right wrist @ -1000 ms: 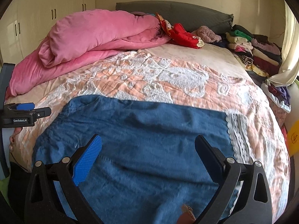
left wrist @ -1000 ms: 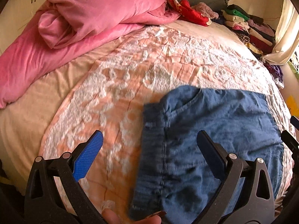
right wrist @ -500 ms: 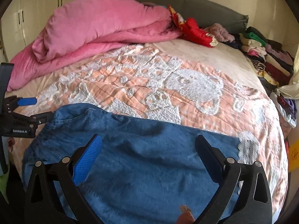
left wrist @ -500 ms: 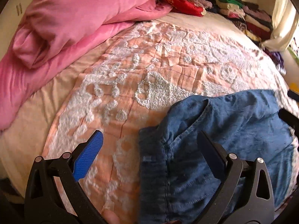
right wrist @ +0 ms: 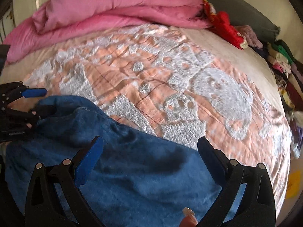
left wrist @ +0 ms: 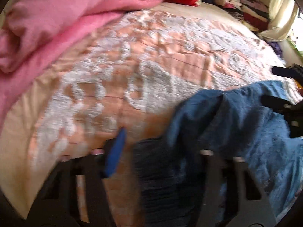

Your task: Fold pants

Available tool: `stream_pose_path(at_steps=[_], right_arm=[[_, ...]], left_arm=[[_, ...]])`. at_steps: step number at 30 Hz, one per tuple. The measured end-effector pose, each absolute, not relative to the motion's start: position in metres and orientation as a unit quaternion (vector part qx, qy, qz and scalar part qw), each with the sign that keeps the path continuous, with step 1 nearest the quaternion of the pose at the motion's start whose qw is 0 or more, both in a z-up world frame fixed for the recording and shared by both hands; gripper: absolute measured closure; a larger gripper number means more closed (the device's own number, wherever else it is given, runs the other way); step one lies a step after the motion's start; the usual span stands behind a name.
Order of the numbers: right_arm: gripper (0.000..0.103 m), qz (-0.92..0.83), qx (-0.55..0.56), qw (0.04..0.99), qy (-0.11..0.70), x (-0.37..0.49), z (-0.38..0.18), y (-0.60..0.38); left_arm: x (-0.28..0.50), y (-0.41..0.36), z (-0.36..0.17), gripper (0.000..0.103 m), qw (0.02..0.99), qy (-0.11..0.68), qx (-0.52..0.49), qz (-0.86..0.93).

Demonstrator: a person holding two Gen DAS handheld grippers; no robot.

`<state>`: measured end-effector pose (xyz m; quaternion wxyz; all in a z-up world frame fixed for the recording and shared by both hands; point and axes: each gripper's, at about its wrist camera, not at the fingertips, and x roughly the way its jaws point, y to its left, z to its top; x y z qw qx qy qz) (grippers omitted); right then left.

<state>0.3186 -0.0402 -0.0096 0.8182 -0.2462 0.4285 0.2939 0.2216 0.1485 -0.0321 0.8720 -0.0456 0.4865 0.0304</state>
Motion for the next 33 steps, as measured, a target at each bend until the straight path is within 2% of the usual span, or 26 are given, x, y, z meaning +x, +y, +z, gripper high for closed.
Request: stream_pose_path(at_steps=[5, 11, 13, 14, 15, 16, 18, 22, 33], right_arm=[[0.004, 0.306, -0.295, 0.795, 0.432, 0.324, -0.024, -0.027], [0.008, 0.335, -0.330, 0.779, 0.415, 0.324, -0.035, -0.014], [0.028, 0.346, -0.324, 0.776, 0.417, 0.324, -0.037, -0.013], [0.044, 0.355, -0.314, 0.773, 0.421, 0.323, -0.037, -0.013], [0.054, 0.366, -0.301, 0.771, 0.425, 0.322, -0.037, -0.013], [0.058, 0.372, -0.295, 0.771, 0.425, 0.320, -0.037, -0.013], [0.078, 0.383, -0.283, 0.772, 0.421, 0.316, -0.034, -0.013], [0.090, 0.389, -0.239, 0.786, 0.417, 0.309, -0.023, -0.024], [0.098, 0.400, -0.154, 0.825, 0.368, 0.267, 0.032, -0.060]], left_arm=[[0.215, 0.149, -0.022, 0.074, 0.883, 0.465, -0.052, 0.023], [0.206, 0.152, -0.006, 0.075, 0.894, 0.443, -0.063, 0.013], [0.207, 0.154, -0.004, 0.075, 0.894, 0.443, -0.067, 0.010], [0.208, 0.155, -0.004, 0.075, 0.894, 0.443, -0.069, 0.009], [0.208, 0.155, -0.004, 0.075, 0.894, 0.443, -0.070, 0.008], [0.208, 0.155, -0.004, 0.075, 0.894, 0.443, -0.071, 0.008], [0.208, 0.155, -0.004, 0.075, 0.894, 0.443, -0.068, 0.009], [0.204, 0.157, 0.000, 0.075, 0.897, 0.437, -0.068, 0.008], [0.181, 0.152, 0.027, 0.075, 0.914, 0.400, -0.064, 0.001]])
